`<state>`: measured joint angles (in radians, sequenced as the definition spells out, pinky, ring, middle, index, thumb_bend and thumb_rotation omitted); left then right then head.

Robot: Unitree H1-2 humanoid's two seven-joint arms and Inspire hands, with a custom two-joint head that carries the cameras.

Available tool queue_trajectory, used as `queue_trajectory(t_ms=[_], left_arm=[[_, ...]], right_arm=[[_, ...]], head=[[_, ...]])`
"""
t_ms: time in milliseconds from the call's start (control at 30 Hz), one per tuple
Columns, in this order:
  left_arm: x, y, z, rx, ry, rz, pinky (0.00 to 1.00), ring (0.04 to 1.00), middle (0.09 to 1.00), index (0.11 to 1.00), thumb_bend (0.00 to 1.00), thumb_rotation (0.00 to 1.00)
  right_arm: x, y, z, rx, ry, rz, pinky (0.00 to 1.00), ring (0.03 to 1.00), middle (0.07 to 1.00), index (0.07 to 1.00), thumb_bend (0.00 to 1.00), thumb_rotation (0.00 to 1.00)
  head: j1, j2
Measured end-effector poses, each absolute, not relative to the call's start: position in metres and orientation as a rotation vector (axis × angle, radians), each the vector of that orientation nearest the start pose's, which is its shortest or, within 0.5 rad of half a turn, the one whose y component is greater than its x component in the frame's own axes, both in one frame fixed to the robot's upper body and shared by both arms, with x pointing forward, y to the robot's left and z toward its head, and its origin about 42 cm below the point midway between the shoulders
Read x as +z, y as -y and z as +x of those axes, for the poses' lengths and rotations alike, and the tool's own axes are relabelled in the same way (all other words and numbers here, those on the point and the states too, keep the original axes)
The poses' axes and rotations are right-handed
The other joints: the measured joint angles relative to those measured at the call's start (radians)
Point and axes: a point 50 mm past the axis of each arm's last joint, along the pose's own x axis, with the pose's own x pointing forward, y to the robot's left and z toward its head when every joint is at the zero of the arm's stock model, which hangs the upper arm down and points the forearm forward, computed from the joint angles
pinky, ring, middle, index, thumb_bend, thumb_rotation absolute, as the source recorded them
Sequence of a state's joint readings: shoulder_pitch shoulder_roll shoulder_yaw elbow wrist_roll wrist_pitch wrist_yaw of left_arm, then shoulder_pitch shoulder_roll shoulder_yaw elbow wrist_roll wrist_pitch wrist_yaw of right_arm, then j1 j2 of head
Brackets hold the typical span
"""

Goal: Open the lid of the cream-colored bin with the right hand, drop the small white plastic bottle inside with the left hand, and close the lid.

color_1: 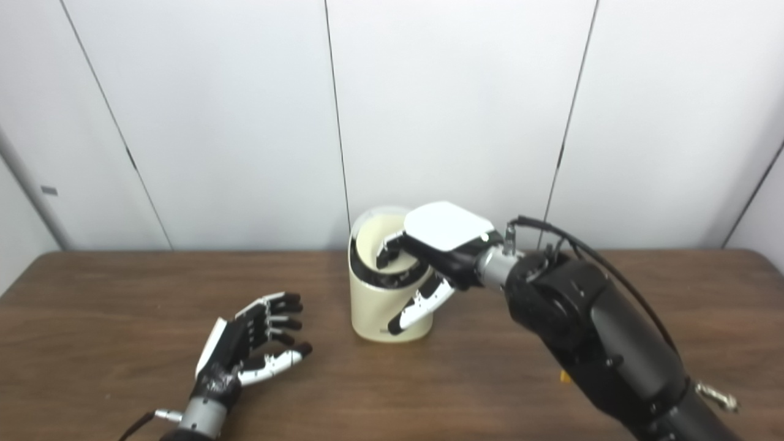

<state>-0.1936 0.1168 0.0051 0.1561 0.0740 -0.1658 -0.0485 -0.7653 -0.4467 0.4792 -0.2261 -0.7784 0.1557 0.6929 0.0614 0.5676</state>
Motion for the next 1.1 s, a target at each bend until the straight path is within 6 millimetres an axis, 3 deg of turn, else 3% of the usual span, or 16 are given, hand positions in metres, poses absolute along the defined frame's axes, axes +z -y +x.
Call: queue_trajectory(t_ms=[633, 1100], left_arm=[[0.125, -0.232, 0.344, -0.086, 0.176, 0.188, 0.54, 0.653, 0.740, 0.757, 0.66, 0.00], [0.125, -0.233, 0.344, -0.085, 0.177, 0.189, 0.54, 0.646, 0.736, 0.753, 0.66, 0.00]], right_arm=[[0.350, 0.138, 0.398, 0.674, 0.488, -1.652, 0.75, 0.815, 0.743, 0.700, 0.73, 0.58], [0.359, 0.151, 0.395, 0.656, 0.413, -1.547, 0.69, 0.821, 0.753, 0.723, 0.70, 0.52]], head=[[0.005, 0.006], [0.002, -0.009]])
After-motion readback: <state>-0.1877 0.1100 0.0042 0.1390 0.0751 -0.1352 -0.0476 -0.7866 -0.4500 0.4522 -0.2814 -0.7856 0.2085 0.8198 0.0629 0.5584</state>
